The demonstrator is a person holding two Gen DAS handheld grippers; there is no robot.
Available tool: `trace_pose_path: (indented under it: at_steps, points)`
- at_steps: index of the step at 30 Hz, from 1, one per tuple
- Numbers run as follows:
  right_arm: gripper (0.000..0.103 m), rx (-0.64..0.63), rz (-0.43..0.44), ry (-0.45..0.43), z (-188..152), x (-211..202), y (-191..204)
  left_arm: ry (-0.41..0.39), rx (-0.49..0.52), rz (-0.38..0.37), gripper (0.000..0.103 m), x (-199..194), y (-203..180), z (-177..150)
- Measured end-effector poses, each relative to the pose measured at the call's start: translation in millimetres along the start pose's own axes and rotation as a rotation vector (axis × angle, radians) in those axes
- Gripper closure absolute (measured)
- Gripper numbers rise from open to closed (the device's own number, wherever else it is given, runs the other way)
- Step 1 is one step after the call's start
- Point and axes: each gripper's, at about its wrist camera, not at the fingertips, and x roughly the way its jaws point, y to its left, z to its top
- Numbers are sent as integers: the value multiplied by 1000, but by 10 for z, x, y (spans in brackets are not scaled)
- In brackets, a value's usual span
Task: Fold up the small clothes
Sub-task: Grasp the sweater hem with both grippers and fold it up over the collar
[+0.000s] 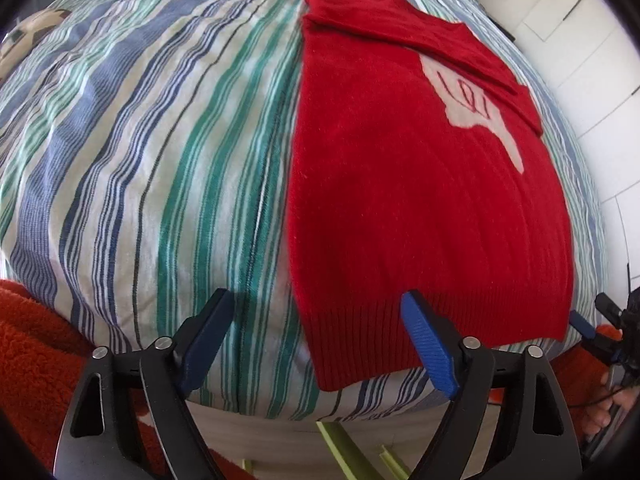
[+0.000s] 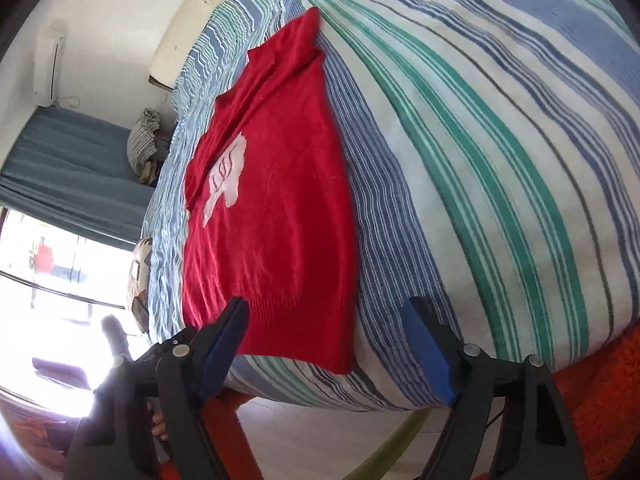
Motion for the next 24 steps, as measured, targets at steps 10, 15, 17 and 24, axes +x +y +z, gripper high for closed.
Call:
trace_pose_path:
  at_steps: [10,15,17,24]
  points:
    - [77,-86,-20,127,-145,399,111,45,-13,37,52,32,14,-12]
    - [95,-122,-19,93,-145,330,194,94,-21,-21,59,-1,12,-122]
    - [95,-132,-27,92,-139,327,200,96,-7,-23,59,32,-13,-126]
    - [97,-137,-55,71,-116,309,176,121,-49,-108,100,102,-44,-51]
